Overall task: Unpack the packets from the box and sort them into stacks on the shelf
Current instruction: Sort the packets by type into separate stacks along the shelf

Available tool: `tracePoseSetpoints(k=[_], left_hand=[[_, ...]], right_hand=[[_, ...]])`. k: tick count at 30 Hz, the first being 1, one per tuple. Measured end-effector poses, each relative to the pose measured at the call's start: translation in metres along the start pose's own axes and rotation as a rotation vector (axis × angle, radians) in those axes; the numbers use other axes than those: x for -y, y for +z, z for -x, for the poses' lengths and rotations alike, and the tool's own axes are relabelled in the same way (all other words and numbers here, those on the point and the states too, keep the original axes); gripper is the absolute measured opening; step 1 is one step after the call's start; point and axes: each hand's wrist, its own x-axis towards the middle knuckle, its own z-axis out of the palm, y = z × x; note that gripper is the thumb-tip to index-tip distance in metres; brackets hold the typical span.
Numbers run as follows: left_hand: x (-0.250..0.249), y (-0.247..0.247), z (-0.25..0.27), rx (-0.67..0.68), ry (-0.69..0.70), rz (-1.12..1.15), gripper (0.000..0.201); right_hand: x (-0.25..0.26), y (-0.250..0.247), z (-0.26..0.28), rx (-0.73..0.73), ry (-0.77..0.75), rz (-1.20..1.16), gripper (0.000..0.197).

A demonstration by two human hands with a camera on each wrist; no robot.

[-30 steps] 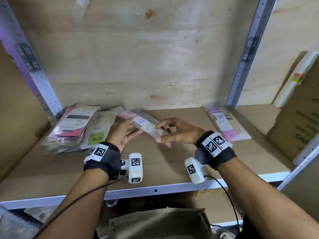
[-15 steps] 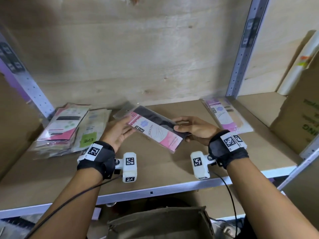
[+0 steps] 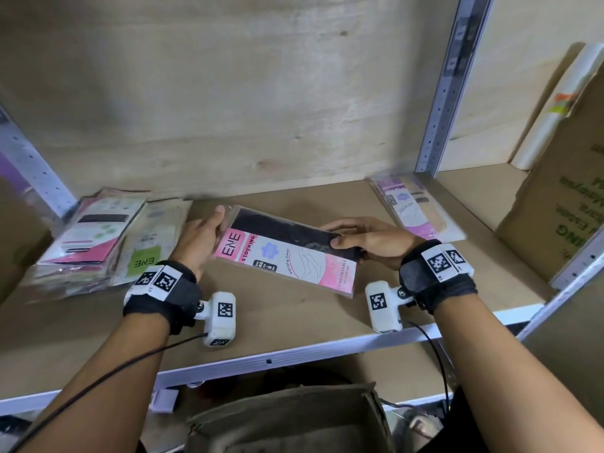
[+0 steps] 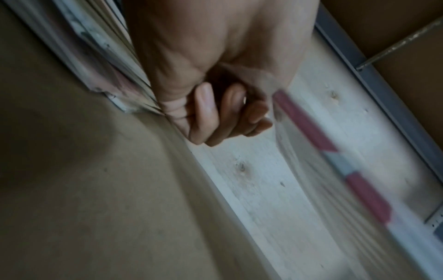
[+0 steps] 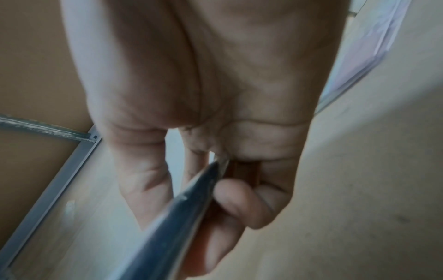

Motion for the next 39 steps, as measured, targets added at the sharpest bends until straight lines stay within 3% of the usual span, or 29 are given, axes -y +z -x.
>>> tracePoseSetpoints(k=[8, 16, 20, 22, 26, 32, 39], left_hand=[[-0.007, -0.002, 0.021, 0.176, -0.075, 0.14, 0.054], [-0.007, -0.004, 0.026, 0.306, -0.067, 0.237, 0.052], [-0.005, -0.003, 0.024, 0.161, -0.216, 0.526, 0.049], [-0.003, -0.002, 0.023, 0.136, -0.221, 0.649, 0.053], [-0.003, 0.006, 0.023, 0.178, -0.204, 0.561, 0.07], [-0.003, 0.034, 0.034, 0.367, -0.216, 0.383, 0.081], [0.0, 0.064, 0.054, 0.486, -0.139, 0.309, 0.049]], right_hand=[[-0.009, -0.013, 0.007, -0.045, -0.016, -0.031, 0.03], [-0.008, -0.009, 0.011, 0.014, -0.039, -0.123, 0.033], [-0.006, -0.009, 0.015, 0.007, -0.063, -0.158, 0.025], [-0.007, -0.011, 0.016, -0.027, -0.059, -0.217, 0.023], [-0.008, -0.009, 0.012, -0.129, -0.028, -0.335, 0.02], [-0.008, 0.002, 0.007, -0.166, -0.003, -0.453, 0.023], [-0.011, 0.011, 0.003, -0.219, 0.047, -0.499, 0.039]])
